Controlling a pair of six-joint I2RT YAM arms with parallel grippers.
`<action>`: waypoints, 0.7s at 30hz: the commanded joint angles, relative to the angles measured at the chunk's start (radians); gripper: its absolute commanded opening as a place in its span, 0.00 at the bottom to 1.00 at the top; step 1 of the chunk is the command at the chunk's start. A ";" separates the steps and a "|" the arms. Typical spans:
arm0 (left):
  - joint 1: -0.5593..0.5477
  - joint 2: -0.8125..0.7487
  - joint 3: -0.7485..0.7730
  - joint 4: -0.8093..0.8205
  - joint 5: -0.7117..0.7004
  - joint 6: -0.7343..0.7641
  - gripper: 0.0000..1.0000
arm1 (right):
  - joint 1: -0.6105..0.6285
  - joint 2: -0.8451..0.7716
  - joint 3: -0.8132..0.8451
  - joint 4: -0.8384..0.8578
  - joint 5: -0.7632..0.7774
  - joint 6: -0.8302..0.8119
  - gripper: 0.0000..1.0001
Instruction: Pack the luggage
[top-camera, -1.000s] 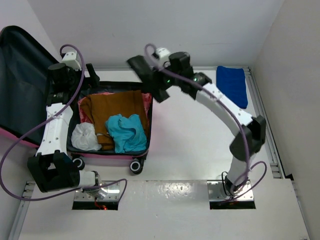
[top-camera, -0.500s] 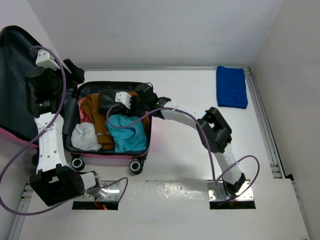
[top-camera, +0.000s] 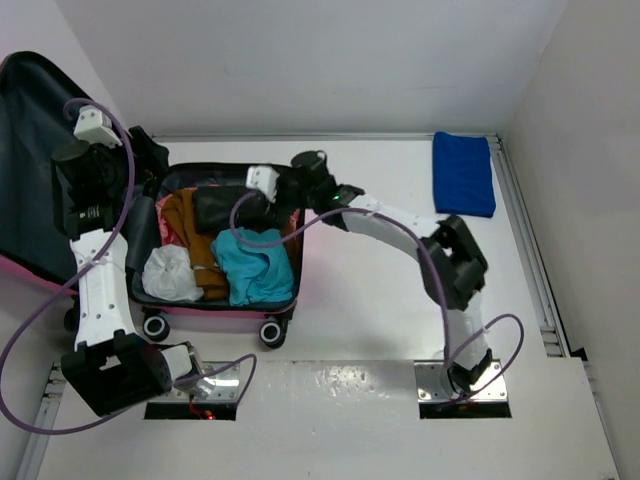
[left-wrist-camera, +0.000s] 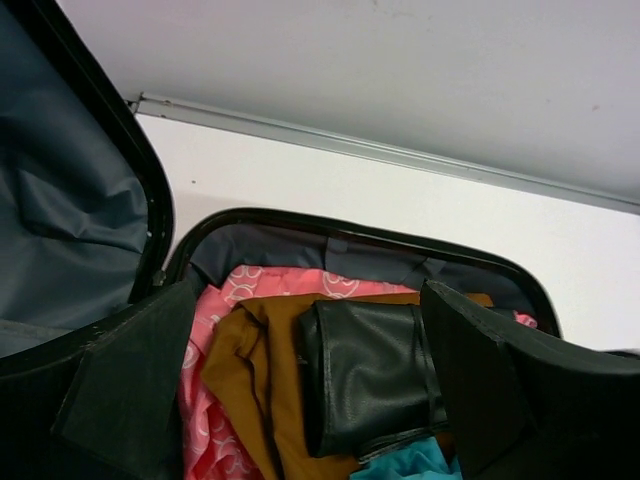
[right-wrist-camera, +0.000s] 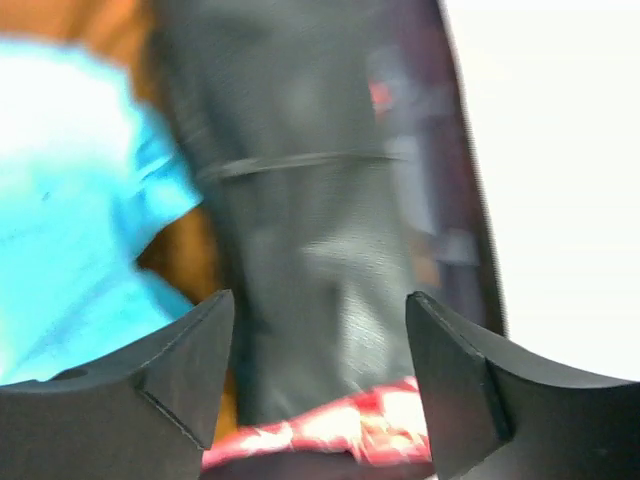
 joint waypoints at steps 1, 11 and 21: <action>-0.035 -0.002 0.023 0.011 -0.017 0.058 0.99 | -0.065 -0.190 0.059 0.080 0.087 0.304 0.69; -0.218 0.050 0.072 -0.010 -0.168 0.123 0.99 | -0.538 -0.075 0.266 -0.434 0.617 0.700 0.74; -0.253 0.090 0.121 -0.053 -0.200 0.113 0.99 | -0.722 0.199 0.375 -0.456 0.683 0.735 0.79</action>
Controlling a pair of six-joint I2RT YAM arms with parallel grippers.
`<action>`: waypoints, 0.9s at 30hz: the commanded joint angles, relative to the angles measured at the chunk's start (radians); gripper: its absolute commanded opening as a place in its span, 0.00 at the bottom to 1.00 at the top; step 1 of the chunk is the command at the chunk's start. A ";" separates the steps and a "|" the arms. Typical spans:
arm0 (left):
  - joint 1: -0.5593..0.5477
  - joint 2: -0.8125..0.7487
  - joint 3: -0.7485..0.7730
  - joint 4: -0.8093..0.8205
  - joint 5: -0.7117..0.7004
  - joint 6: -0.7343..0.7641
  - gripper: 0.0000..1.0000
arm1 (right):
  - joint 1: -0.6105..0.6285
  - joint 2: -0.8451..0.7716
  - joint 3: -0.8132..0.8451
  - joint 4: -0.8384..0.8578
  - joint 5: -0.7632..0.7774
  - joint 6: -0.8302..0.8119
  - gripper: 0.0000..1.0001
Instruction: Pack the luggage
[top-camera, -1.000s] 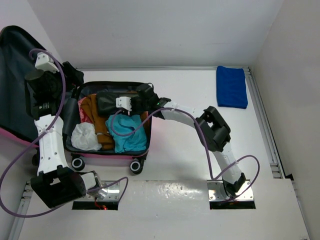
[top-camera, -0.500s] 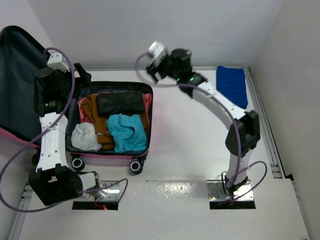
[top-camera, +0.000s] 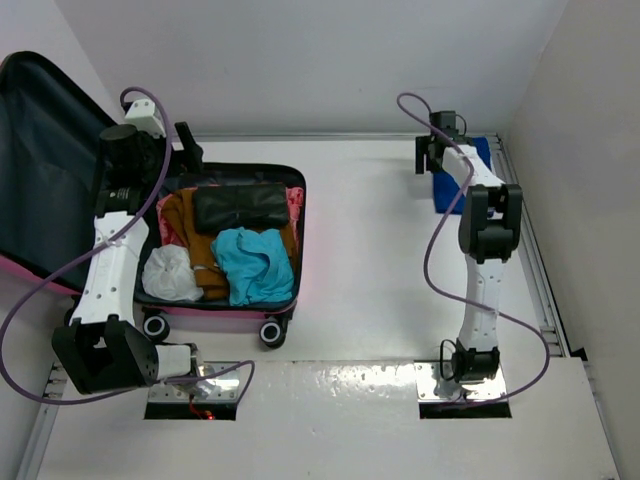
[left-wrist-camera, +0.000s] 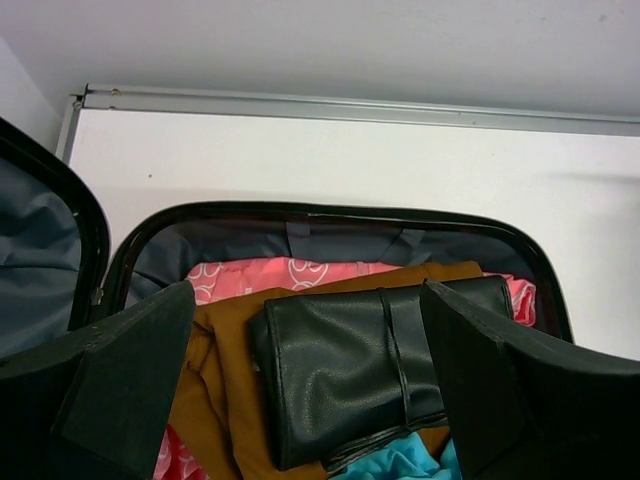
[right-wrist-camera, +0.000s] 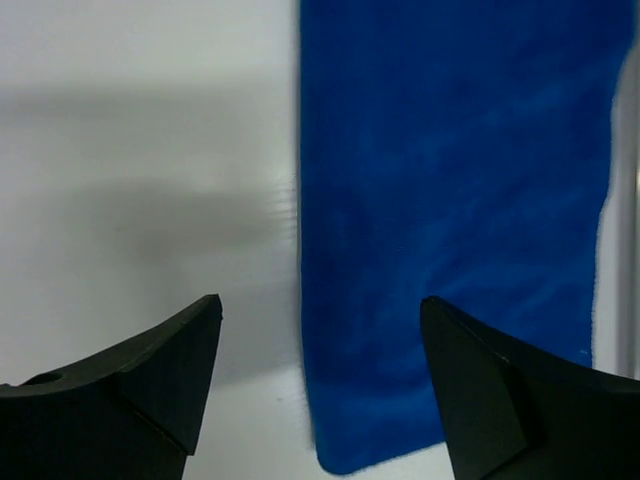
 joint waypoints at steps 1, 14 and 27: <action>-0.006 -0.002 0.060 -0.014 -0.026 0.005 0.99 | 0.025 0.029 0.043 0.082 0.034 -0.031 0.81; 0.003 -0.045 0.062 -0.074 -0.069 0.059 0.99 | -0.110 0.238 0.254 -0.186 0.026 0.145 0.74; 0.003 -0.033 0.062 -0.074 -0.041 0.039 0.99 | -0.095 0.304 0.300 -0.383 -0.168 0.150 0.55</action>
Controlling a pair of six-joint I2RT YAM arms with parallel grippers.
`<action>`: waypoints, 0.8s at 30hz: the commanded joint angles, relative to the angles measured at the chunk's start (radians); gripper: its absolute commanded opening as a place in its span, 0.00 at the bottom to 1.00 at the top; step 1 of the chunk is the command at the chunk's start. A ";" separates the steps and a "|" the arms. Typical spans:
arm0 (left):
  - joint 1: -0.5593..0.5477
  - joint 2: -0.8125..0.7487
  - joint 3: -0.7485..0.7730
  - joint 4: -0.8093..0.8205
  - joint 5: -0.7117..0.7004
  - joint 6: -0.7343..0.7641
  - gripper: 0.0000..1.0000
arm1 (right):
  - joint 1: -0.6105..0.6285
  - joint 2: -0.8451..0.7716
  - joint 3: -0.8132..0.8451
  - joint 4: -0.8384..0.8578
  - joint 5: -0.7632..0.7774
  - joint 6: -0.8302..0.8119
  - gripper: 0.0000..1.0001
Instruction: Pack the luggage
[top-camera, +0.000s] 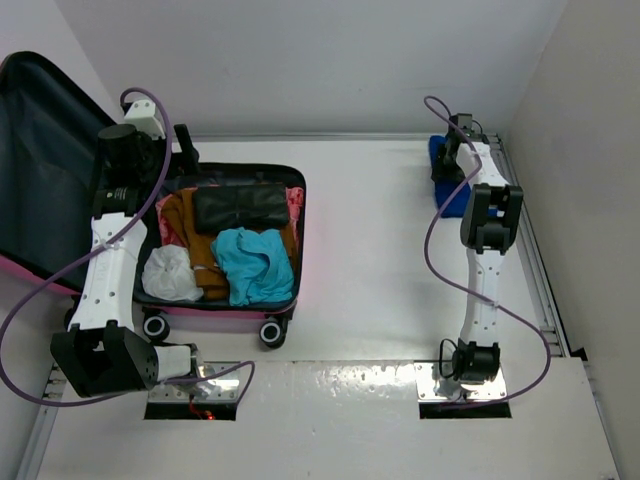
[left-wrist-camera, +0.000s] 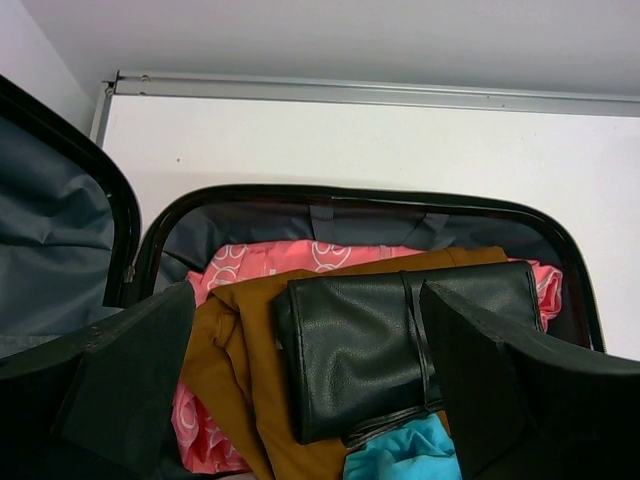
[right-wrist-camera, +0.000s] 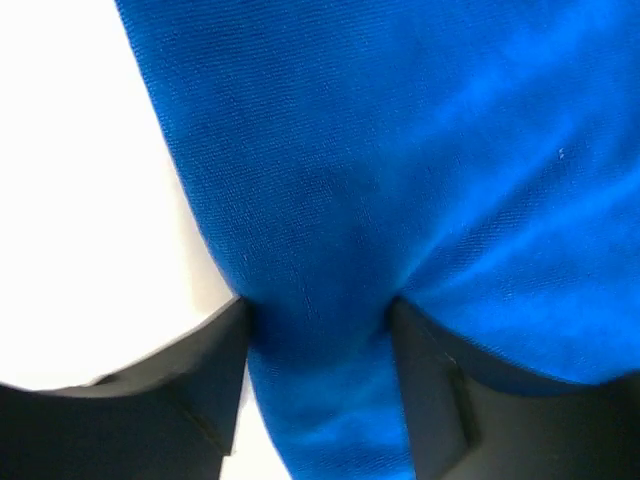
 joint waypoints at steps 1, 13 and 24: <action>0.004 -0.020 0.029 0.010 0.012 -0.006 0.99 | 0.020 0.034 -0.017 -0.113 -0.075 0.024 0.50; 0.056 -0.049 -0.009 0.010 0.022 -0.024 0.99 | 0.160 -0.247 -0.083 0.052 -0.864 0.382 0.00; 0.176 -0.049 -0.009 -0.014 0.104 -0.098 0.99 | 0.579 -0.284 -0.022 0.290 -1.055 0.559 0.00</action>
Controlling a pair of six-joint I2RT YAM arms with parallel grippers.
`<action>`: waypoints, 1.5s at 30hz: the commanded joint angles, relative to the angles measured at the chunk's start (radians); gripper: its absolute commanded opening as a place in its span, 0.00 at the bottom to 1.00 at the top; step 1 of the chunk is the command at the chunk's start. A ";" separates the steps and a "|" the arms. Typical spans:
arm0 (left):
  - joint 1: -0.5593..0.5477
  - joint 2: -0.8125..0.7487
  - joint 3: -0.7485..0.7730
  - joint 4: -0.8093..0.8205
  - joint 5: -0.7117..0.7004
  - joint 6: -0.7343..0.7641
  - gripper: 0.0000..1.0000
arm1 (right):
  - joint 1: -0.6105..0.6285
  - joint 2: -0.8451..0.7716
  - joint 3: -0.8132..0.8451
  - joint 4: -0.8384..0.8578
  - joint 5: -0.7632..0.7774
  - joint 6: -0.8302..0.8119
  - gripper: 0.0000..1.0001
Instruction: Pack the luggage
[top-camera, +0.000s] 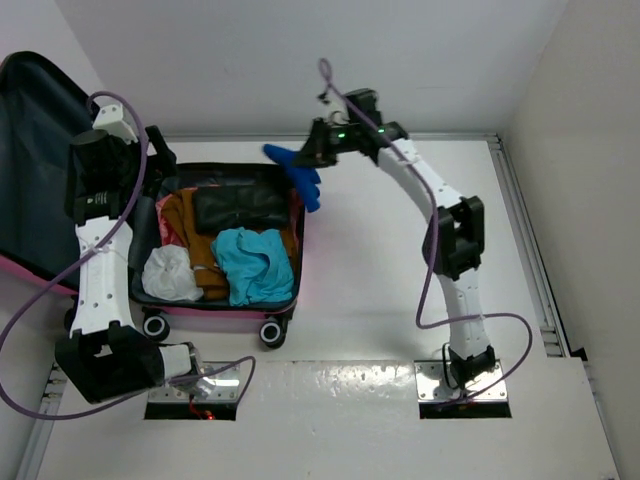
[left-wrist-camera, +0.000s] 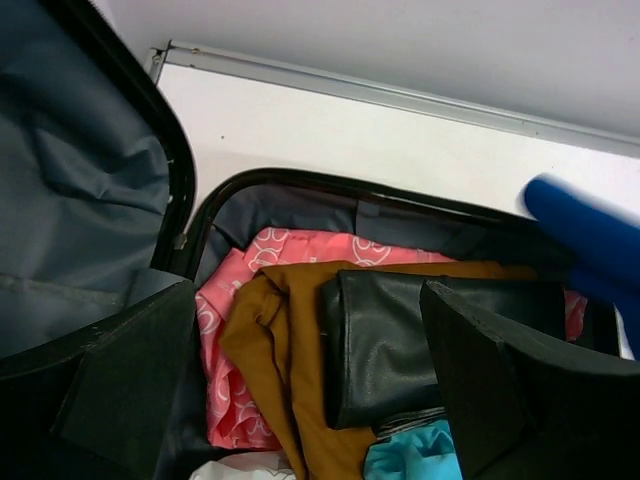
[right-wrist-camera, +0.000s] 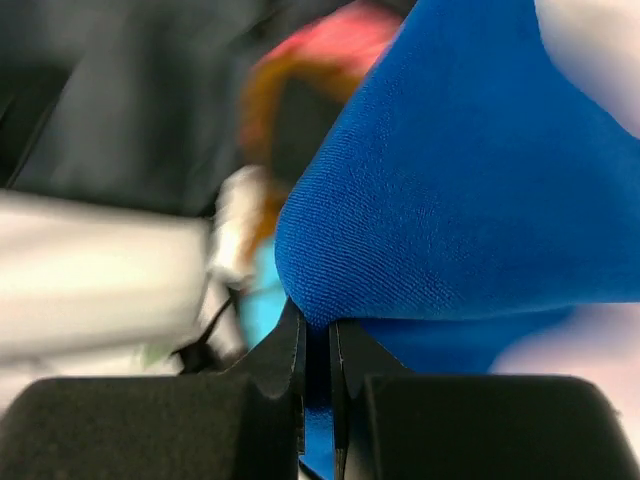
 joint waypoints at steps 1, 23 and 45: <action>0.046 -0.032 -0.001 0.021 0.070 -0.060 0.99 | 0.119 0.074 0.089 0.121 -0.110 0.119 0.00; 0.099 0.230 0.886 -0.427 -0.397 0.466 0.99 | 0.281 -0.009 0.044 0.174 0.025 0.026 0.75; 0.236 0.338 0.876 -0.384 -0.412 0.843 0.44 | 0.063 -0.227 -0.105 0.097 0.048 -0.088 0.58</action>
